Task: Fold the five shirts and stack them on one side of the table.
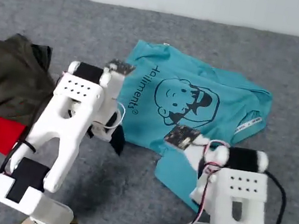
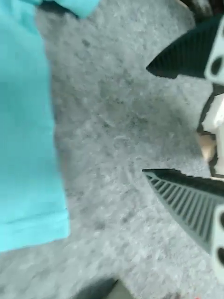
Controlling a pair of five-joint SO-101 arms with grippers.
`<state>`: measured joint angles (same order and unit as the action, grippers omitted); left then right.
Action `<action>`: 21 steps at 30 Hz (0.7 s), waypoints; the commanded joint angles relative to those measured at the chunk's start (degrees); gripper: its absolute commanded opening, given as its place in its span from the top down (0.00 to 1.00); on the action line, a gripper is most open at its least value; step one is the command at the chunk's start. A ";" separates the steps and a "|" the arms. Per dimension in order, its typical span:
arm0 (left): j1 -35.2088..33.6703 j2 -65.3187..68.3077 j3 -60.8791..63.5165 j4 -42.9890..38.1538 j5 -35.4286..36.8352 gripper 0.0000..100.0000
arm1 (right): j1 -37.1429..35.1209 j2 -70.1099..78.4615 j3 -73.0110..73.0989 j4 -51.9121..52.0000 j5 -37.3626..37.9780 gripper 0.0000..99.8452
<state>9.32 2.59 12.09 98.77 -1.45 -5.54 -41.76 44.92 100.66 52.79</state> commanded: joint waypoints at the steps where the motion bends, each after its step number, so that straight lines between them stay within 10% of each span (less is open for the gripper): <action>1: -0.26 -2.02 2.86 1.41 0.09 0.69 | -1.27 -0.92 0.09 1.27 0.44 0.61; 21: -0.18 -1.93 6.20 -13.19 -6.95 0.69 | -0.75 -0.48 4.04 -2.33 0.18 0.61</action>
<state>9.32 2.59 18.24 88.48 -4.79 -6.33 -41.76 49.14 98.99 52.79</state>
